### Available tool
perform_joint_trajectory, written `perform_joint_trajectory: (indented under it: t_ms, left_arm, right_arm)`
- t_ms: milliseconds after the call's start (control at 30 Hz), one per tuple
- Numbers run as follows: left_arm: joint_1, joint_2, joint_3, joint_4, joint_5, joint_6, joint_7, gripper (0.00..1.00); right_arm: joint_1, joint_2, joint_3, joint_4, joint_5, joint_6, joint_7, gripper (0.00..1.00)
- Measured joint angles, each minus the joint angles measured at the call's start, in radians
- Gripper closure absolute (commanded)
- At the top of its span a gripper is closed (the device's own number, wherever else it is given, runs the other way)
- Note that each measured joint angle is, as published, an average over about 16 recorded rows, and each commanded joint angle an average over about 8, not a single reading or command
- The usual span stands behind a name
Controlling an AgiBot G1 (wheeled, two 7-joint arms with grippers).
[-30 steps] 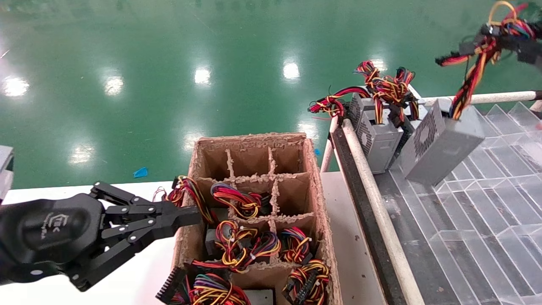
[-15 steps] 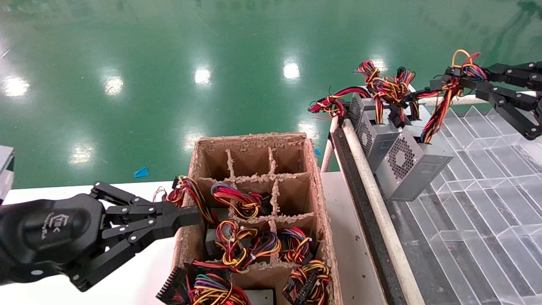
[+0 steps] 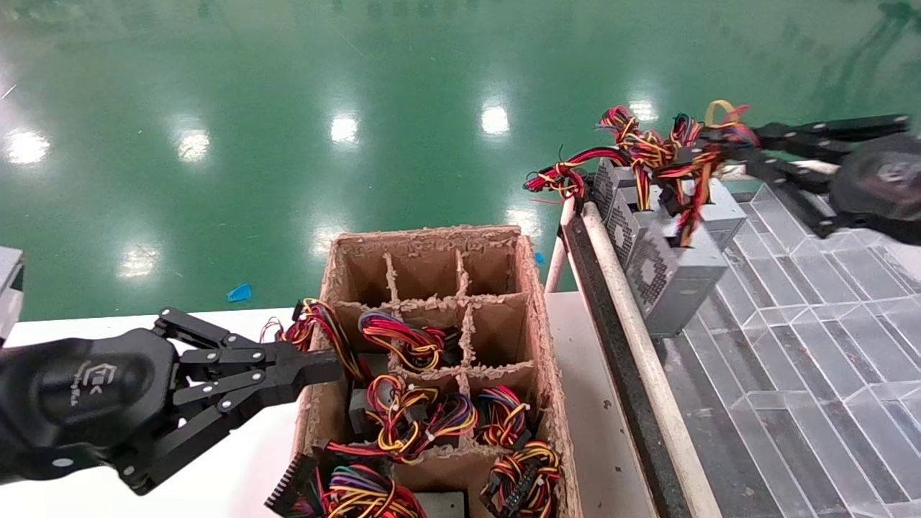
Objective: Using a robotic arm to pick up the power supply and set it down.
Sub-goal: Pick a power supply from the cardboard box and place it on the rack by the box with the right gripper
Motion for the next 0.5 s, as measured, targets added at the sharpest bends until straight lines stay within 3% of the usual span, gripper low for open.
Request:
perform_joint_trajectory:
  t_ms: [200,433,467,500]
  left_arm:
    - [0.0,0.0,0.0,0.0,0.0,0.0,0.0,1.0]
    - [0.0,0.0,0.0,0.0,0.0,0.0,0.0,1.0]
    - [0.0,0.0,0.0,0.0,0.0,0.0,0.0,1.0]
    - [0.0,0.0,0.0,0.0,0.0,0.0,0.0,1.0]
  right_arm:
    - [0.047,-0.056,-0.026,-0.083,-0.026,-0.035,-0.035,0.97]
    - [0.091,-0.092,-0.046,-0.152,-0.051,-0.065,-0.064,0.1]
    - [0.096,-0.094,-0.048,-0.159,-0.055,-0.068,-0.067,0.0]
    - [0.101,-0.097,-0.05,-0.166,-0.058,-0.071,-0.069,0.0]
